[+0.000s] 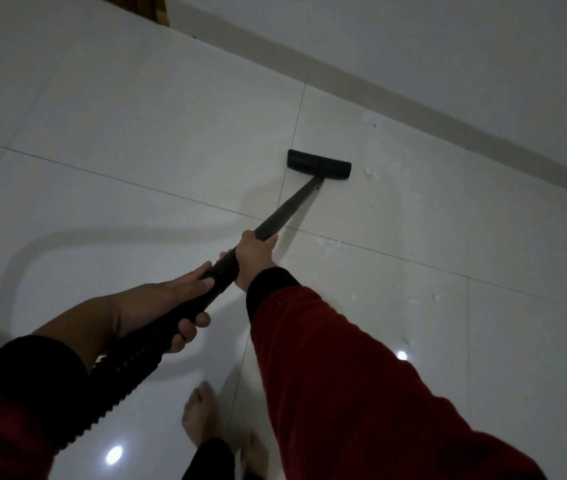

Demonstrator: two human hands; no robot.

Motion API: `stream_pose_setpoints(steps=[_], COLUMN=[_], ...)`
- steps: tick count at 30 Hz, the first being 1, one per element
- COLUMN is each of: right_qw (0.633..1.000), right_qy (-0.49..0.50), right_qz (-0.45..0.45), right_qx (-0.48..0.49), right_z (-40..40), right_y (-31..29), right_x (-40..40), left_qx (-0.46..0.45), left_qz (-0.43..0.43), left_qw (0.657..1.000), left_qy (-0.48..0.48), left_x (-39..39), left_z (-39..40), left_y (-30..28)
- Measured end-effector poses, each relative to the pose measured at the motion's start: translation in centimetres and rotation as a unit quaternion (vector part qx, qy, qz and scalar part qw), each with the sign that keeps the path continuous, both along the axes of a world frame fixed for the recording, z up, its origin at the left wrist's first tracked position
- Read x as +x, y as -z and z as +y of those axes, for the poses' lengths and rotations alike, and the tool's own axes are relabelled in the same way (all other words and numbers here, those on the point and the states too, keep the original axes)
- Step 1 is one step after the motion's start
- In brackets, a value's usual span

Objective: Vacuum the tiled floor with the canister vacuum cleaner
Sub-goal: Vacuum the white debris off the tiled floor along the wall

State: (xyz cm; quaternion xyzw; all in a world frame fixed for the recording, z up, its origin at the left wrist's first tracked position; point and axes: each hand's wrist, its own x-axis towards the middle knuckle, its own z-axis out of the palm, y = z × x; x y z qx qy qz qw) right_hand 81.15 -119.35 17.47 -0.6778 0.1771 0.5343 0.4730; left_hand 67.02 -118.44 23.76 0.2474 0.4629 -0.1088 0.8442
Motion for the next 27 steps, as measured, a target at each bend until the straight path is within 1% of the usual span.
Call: stream_pose_setpoints(steps=[6,12,16,18,23,27], right_qw=[1.000,0.998,0.998,0.998,0.999,0.999], right_qy=[-0.017,-0.057,-0.058,-0.056,-0.042,-0.032], right_qz=[0.008,0.024,0.020,0.014,0.024,0.026], right_qx=[-0.014,-0.023,-0.012,0.000,-0.025,-0.019], right_z=[-5.2,-11.7,-15.3,-17.1,-20.5,-22.7], right_y=[-0.1,-1.1,-2.0,-2.3,-3.0,-3.5], right_x=[-1.3,-2.3,-2.7,-3.3,-5.0,-6.5], left_qx=[-0.001,-0.021,-0.020,-0.022,-0.020,-0.030], left_qz=[0.014,-0.010,0.015,0.010,0.021,-0.006], left_qw=[1.000,0.999,0.999,1.000,1.000,1.000], left_qy=[-0.009,-0.036,-0.026,-0.019,0.000,0.005], left_x=[-1.5,-2.8,-3.2,-3.6,-5.0,-6.5], left_z=[-5.5,-12.8,-16.1,-17.4,-20.5,-22.4], left_y=[-0.2,-1.2,-2.4,-2.8,-3.9,-4.7])
